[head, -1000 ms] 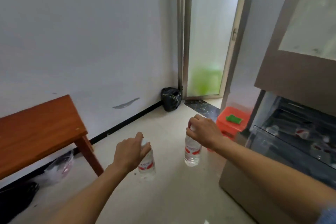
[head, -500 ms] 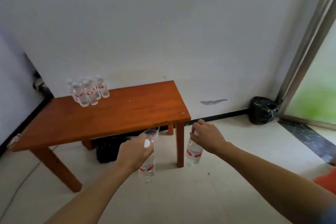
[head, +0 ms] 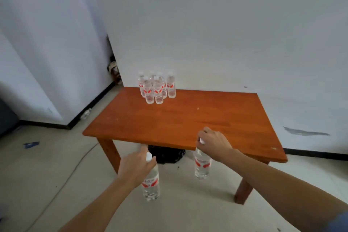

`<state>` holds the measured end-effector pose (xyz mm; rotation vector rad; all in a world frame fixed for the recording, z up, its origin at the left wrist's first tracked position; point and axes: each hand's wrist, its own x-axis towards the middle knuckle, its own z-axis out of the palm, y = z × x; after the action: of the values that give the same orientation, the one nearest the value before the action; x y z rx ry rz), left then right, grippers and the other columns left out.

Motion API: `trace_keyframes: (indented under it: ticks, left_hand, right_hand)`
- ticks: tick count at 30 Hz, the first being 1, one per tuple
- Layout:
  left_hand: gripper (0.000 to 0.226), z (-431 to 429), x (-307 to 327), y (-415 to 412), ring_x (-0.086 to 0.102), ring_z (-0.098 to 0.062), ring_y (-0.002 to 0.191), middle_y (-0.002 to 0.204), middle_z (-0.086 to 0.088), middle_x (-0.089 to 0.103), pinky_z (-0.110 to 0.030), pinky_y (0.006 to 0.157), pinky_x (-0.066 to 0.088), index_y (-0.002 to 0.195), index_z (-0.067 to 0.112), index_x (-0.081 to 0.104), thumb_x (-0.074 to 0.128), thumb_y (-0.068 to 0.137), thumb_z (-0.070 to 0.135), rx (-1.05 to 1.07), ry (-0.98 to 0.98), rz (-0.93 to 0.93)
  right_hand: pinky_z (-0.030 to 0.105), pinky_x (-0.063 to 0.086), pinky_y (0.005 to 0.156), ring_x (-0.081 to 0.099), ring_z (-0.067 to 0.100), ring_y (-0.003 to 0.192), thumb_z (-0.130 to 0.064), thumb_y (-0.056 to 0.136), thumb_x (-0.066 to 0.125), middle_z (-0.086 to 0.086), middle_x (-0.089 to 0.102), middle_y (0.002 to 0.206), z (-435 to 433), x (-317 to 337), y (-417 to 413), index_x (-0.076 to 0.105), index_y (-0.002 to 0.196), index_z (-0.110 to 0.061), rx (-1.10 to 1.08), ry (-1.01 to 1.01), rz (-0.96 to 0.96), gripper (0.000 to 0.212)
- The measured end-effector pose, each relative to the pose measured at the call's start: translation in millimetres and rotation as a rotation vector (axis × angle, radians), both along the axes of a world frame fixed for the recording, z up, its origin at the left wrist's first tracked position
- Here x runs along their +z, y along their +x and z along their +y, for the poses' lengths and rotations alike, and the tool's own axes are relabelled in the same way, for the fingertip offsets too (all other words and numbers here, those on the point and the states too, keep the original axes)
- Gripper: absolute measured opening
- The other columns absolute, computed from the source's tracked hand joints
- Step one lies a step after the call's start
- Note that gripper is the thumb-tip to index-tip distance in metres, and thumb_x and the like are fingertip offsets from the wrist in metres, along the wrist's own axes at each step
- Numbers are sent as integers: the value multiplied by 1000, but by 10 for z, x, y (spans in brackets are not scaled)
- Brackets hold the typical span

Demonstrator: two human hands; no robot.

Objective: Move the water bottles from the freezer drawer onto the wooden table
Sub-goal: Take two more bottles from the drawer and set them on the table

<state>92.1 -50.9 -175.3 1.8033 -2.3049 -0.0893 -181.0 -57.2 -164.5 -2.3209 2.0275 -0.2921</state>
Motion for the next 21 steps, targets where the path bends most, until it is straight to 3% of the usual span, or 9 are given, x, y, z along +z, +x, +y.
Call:
trace_keyframes:
  ticks: [7,14,21]
  left_hand:
    - [29,-1225,86,330,61,-20,75,80,1,63,-34,69,46,94,22,40,40,92,51,86,32,46]
    - [29,-2468,155,596,56,-6,63,76,8,60,-17,52,33,95,26,40,36,95,54,72,5,-47]
    - [34,-3946,-32,859,60,-6,68,84,10,62,-18,62,48,107,24,44,38,94,55,-36,62,-29]
  right_hand:
    - [28,52,68,55,13,75,-38,97,46,-4,50,100,-1535,20,365,54,99,-24,60,22,-49,17]
    - [23,51,72,56,9,80,-39,96,48,-6,51,104,-2739,14,594,56,103,-24,31,-7,-46,19]
    - [19,47,70,54,8,81,-41,96,48,-5,52,104,-3898,-179,732,57,105,-23,-105,17,8,22]
